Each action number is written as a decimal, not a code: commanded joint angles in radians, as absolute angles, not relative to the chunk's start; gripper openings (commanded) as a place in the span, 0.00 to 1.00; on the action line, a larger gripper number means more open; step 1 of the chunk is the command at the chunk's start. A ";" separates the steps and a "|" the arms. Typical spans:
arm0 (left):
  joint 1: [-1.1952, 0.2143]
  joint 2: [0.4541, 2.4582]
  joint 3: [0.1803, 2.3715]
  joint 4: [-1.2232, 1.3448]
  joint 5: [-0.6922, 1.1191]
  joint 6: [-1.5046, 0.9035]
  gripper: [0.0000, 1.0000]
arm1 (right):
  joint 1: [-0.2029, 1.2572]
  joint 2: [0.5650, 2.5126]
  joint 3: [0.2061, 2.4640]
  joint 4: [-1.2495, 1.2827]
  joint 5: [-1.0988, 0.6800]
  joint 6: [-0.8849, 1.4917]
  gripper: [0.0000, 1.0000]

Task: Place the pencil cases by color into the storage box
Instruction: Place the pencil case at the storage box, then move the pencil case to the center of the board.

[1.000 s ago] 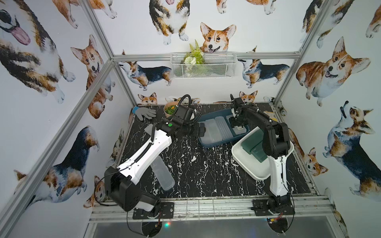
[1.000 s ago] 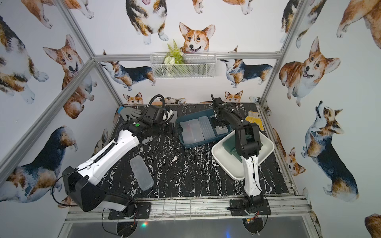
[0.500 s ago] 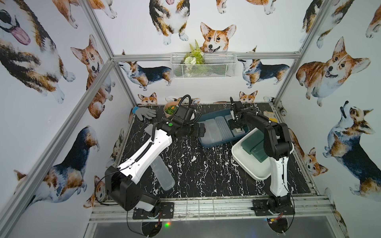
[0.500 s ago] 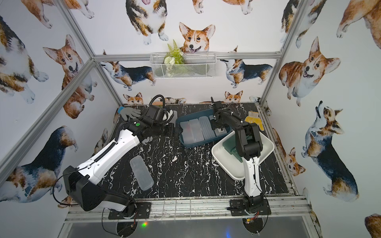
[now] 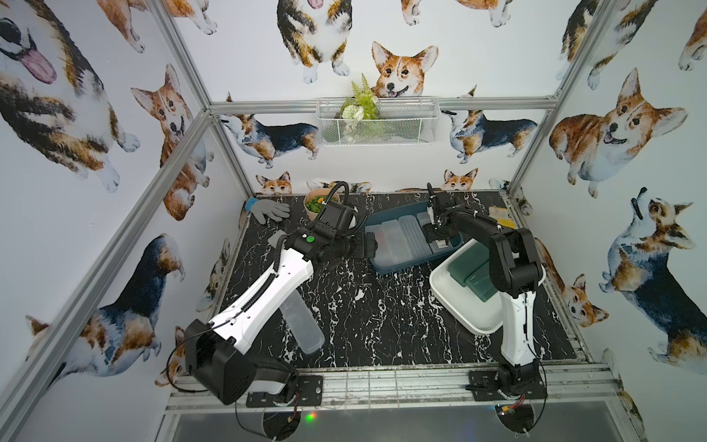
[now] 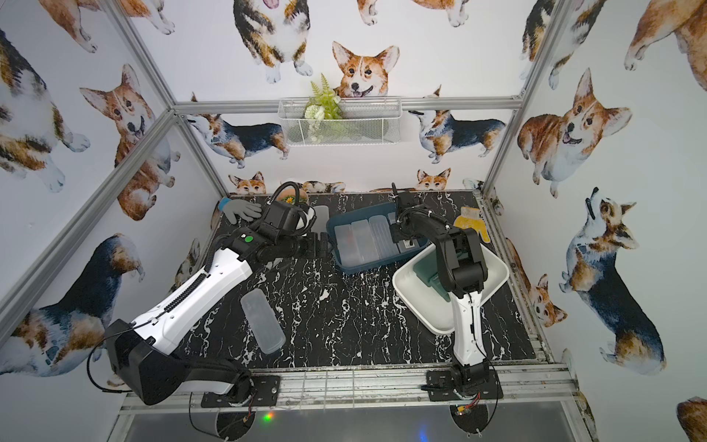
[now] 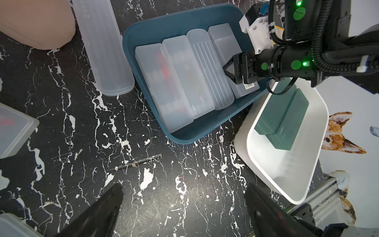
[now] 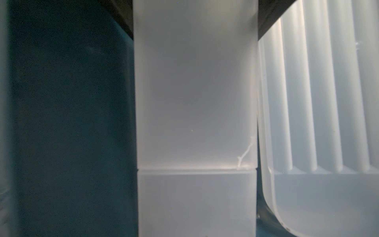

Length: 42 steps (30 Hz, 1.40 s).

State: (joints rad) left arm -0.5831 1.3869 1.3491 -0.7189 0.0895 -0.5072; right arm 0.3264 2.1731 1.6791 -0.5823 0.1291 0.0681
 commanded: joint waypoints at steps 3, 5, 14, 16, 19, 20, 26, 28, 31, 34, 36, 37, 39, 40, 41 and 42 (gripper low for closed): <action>-0.583 1.353 1.319 -0.695 0.050 -0.561 0.95 | 0.324 2.190 1.695 -0.610 0.121 0.095 0.77; -0.583 1.339 1.307 -0.700 0.028 -0.579 0.95 | 0.324 2.195 1.702 -0.620 0.105 0.104 0.81; -0.573 1.346 1.320 -0.863 -0.163 -0.656 0.96 | 0.324 2.186 1.776 -0.664 0.037 0.154 0.90; -0.559 1.357 1.329 -0.914 -0.210 -0.681 0.96 | 0.324 2.166 1.788 -0.663 0.022 0.175 0.90; -0.531 1.371 1.330 -0.980 -0.257 -0.726 0.96 | 0.329 2.119 1.801 -0.651 -0.006 0.240 0.90; -0.524 1.374 1.330 -0.996 -0.268 -0.737 0.96 | 0.335 2.100 1.800 -0.643 -0.012 0.255 0.90; -0.422 1.374 1.286 -1.145 -0.317 -0.857 0.97 | 0.408 1.986 1.784 -0.598 0.014 0.290 0.91; -0.394 1.354 1.249 -1.166 -0.314 -0.889 0.98 | 0.438 1.952 1.776 -0.582 0.006 0.291 0.91; -0.351 1.308 1.169 -1.166 -0.297 -0.940 0.98 | 0.484 1.907 1.767 -0.571 -0.008 0.288 0.91; -0.316 1.250 1.079 -1.145 -0.275 -0.999 1.00 | 0.514 1.863 1.734 -0.545 -0.022 0.280 0.92; -0.298 1.205 1.013 -1.120 -0.266 -1.033 1.00 | 0.528 1.827 1.695 -0.514 -0.036 0.278 0.92; -0.286 1.177 0.974 -1.103 -0.259 -1.051 1.00 | 0.534 1.812 1.676 -0.501 -0.042 0.275 0.92; -0.263 1.132 0.909 -1.077 -0.239 -1.070 1.00 | 0.546 1.779 1.638 -0.472 -0.056 0.270 0.92; -0.252 1.114 0.887 -1.063 -0.231 -1.076 1.00 | 0.553 1.767 1.622 -0.460 -0.060 0.266 0.93; -0.245 1.091 0.863 -1.043 -0.221 -1.082 1.00 | 0.562 1.752 1.601 -0.445 -0.064 0.259 0.93; -0.237 1.076 0.814 -1.022 -0.211 -1.083 1.00 | 0.569 1.739 1.584 -0.430 -0.063 0.253 0.93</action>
